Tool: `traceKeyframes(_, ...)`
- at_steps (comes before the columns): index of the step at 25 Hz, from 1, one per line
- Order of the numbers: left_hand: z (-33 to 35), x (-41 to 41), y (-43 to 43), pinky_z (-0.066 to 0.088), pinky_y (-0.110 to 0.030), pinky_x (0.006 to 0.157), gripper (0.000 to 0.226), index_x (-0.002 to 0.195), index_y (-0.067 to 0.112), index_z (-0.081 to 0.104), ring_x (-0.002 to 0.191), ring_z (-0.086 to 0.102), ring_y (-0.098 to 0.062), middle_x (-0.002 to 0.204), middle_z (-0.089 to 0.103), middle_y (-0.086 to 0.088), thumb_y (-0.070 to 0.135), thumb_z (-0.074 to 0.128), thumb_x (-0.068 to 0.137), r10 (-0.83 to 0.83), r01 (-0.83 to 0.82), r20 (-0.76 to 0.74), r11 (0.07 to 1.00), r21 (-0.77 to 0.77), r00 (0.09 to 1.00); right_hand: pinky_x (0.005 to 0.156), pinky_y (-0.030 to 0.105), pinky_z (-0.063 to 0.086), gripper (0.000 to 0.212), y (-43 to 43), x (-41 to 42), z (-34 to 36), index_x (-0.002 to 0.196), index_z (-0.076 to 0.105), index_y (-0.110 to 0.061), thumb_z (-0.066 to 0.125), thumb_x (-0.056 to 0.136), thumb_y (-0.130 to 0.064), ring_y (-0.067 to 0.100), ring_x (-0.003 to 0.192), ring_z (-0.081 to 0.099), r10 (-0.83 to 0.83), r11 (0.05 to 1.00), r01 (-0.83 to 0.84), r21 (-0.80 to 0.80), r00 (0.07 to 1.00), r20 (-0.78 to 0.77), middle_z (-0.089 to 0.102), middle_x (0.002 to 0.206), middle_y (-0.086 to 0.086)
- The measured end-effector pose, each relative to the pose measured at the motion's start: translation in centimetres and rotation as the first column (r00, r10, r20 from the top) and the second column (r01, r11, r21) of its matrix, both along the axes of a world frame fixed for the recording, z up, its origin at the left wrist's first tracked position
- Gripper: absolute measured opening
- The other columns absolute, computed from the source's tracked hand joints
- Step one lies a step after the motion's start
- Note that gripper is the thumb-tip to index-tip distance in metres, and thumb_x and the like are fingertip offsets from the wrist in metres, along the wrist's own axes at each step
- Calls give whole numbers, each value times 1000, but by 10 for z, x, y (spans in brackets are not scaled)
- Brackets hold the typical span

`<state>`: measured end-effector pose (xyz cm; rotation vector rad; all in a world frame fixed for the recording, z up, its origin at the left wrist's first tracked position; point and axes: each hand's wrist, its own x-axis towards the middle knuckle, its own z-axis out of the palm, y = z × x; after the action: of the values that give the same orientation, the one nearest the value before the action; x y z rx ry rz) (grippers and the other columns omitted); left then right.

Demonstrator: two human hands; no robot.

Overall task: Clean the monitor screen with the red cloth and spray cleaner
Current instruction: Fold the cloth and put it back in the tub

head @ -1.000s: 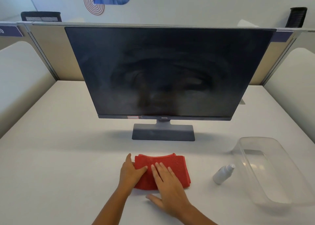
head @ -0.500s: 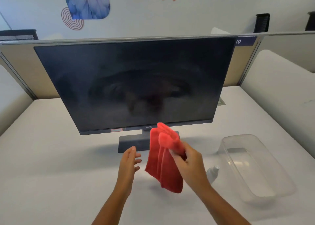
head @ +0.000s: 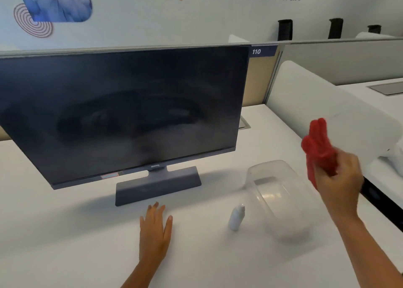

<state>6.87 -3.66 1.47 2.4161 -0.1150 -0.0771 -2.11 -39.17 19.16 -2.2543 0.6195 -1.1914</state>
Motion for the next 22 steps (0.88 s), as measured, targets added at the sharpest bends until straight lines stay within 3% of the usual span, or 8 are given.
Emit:
traceKeyframes(2,-8,-1,0,3,-45,119,44,136,13,39,144,18,-24,152,30,-6,30,40,95,-30,27,38,997,66,999,75,29,45,38,6,-3,-38,105,63,-3,66,71,13,30,89,55,42,997,-55,-52,974,-220,56,97,16)
traceKeyframes(4,-13,-2,0,7,-46,119,44,134,13,42,143,20,-25,150,35,-6,33,37,96,-50,43,69,993,108,996,74,40,50,41,14,-8,-74,100,67,-2,66,64,17,35,87,59,99,982,-156,-104,903,-419,63,94,16)
traceKeyframes(6,-14,-2,2,9,-46,118,44,133,13,44,142,22,-25,148,37,-6,34,36,95,-50,41,79,993,108,996,65,40,50,31,14,-13,-96,92,70,-5,73,65,8,34,78,60,106,960,-231,-156,820,-563,69,84,12)
traceKeyframes(8,-14,-1,2,9,-46,119,43,133,12,44,142,22,-25,148,37,-6,30,41,94,-52,43,81,994,105,995,65,36,51,26,12,-11,-100,96,71,-11,76,71,-9,25,78,59,123,982,-189,-25,728,-675,70,84,5)
traceKeyframes(13,-15,-2,4,10,-45,118,41,132,11,46,142,22,-25,147,39,-6,26,44,94,-58,50,92,995,87,994,78,24,50,31,5,1,-90,102,56,-23,68,75,-12,16,87,61,304,945,-204,254,272,-913,63,92,-4)
traceKeyframes(18,-16,-1,5,10,-44,118,40,132,12,47,142,22,-25,147,39,-6,26,44,94,-57,49,102,996,80,993,78,20,43,17,2,8,-78,95,54,-21,55,85,-8,20,94,59,314,908,-283,309,-32,-949,55,89,-5)
traceKeyframes(20,-17,-1,5,9,-43,118,40,132,12,47,142,22,-25,147,39,-6,26,45,94,-57,49,106,996,73,993,78,19,42,19,7,9,-70,103,58,-18,49,90,-8,20,95,59,262,914,-308,262,-44,-964,58,96,-4)
traceKeyframes(22,-17,-1,5,9,-44,118,41,132,11,46,142,22,-24,148,38,-6,26,45,94,-57,50,107,996,68,993,83,21,46,32,14,10,-60,115,60,-21,43,93,-5,18,99,61,210,931,-320,174,82,-974,64,110,-2)
